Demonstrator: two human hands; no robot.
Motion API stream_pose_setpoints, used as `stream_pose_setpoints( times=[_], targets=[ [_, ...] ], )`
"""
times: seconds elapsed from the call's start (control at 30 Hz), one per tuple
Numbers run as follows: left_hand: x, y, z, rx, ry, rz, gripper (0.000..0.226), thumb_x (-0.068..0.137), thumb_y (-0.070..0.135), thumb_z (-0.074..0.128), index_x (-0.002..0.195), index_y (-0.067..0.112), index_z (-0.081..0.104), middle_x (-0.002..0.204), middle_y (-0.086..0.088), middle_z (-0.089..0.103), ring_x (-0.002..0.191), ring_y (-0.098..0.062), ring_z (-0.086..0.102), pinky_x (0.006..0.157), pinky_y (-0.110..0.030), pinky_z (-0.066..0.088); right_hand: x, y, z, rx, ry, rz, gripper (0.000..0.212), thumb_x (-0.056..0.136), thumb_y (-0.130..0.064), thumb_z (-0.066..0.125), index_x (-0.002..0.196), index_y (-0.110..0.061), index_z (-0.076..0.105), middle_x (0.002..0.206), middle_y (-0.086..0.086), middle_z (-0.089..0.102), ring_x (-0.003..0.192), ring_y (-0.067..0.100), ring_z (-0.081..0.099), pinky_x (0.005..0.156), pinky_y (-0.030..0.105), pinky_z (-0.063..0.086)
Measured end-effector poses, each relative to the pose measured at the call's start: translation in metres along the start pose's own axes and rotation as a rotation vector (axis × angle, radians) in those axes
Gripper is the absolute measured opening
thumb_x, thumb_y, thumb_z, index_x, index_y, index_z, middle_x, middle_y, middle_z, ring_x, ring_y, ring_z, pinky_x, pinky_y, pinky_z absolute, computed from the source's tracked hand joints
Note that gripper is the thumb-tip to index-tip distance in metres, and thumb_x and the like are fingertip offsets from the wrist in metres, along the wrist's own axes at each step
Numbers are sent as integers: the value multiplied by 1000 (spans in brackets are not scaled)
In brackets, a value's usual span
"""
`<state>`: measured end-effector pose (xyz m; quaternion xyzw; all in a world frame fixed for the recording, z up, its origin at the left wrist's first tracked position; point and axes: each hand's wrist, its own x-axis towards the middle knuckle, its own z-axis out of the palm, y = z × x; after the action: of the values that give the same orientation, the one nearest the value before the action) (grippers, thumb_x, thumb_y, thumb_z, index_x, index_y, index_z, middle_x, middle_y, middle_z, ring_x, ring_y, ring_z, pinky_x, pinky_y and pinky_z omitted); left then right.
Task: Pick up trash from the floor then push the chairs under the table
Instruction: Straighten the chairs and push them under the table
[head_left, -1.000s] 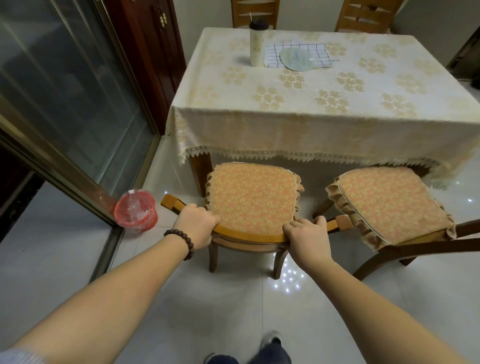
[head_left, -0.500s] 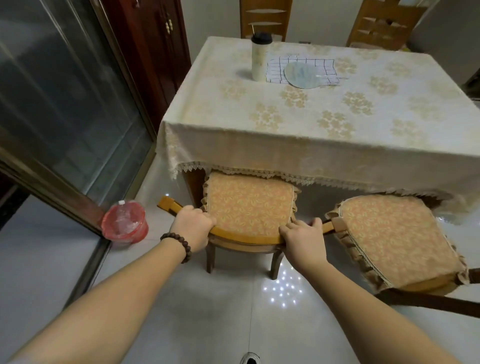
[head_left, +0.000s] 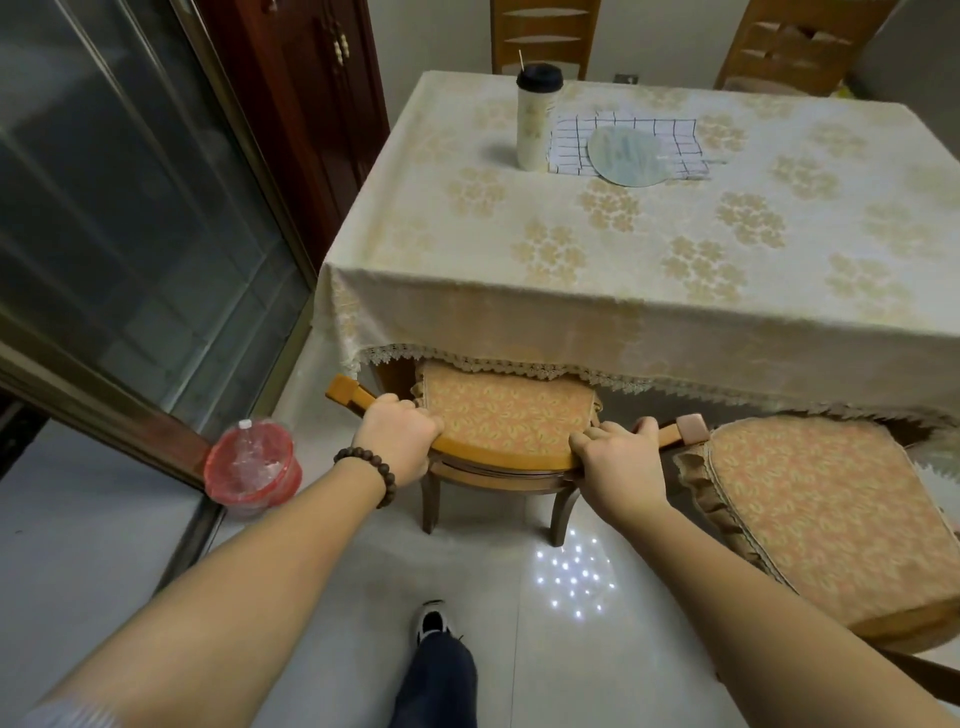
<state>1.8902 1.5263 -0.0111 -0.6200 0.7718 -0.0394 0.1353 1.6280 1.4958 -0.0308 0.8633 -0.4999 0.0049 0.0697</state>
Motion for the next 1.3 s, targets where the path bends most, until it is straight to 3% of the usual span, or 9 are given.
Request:
stream_pose_setpoints(
  times=[0.2, 0.37, 0.53, 0.8, 1.1, 1.23, 1.3],
  targets=[
    [47, -43, 0, 5, 5, 34, 19, 87, 33, 50, 103, 29, 60, 97, 6, 66, 94, -17, 60, 83, -31, 40, 57, -3, 4, 4, -36, 30, 23, 60, -12, 76, 66, -22, 56, 59, -5, 59, 63, 22, 52, 73, 42, 38],
    [90, -74, -2, -13, 4, 52, 21, 85, 27, 51, 105, 28, 59, 100, 4, 67, 97, -19, 60, 85, -34, 41, 104, 0, 3, 4, -52, 63, 25, 57, -13, 78, 64, -23, 57, 60, -5, 61, 64, 22, 57, 74, 47, 43],
    [132, -96, -3, -1, -27, 73, 19, 84, 25, 51, 102, 27, 58, 100, 3, 66, 96, -20, 60, 84, -34, 41, 147, 6, 7, 0, -43, 80, 26, 58, -10, 74, 61, -23, 52, 56, -6, 56, 59, 23, 53, 69, 39, 35],
    [182, -125, -2, 8, -31, 75, 14, 87, 31, 51, 99, 26, 56, 96, 3, 64, 93, -21, 59, 81, -34, 41, 202, 18, 12, -6, -55, 89, 28, 61, -7, 70, 59, -22, 47, 54, -3, 53, 57, 26, 50, 65, 38, 30],
    [210, -133, -3, -23, 10, 45, 12, 87, 34, 55, 96, 26, 54, 95, 4, 63, 94, -20, 58, 88, -35, 41, 234, 34, 22, 0, -93, 109, 17, 71, -15, 70, 69, -22, 54, 67, -4, 60, 72, 24, 53, 76, 42, 33],
    [208, -129, -1, -60, 46, 14, 15, 88, 35, 56, 100, 26, 56, 99, 4, 63, 99, -21, 56, 92, -36, 36, 232, 29, 22, 0, -76, 159, 22, 66, -9, 73, 68, -19, 53, 68, -1, 59, 75, 27, 55, 86, 52, 39],
    [207, -125, 2, -85, 76, -29, 23, 86, 33, 59, 107, 26, 56, 109, 4, 61, 106, -21, 52, 96, -37, 33, 232, 26, 23, 6, -95, 190, 21, 68, -8, 72, 75, -17, 54, 77, 2, 62, 86, 30, 56, 97, 60, 33]
  ],
)
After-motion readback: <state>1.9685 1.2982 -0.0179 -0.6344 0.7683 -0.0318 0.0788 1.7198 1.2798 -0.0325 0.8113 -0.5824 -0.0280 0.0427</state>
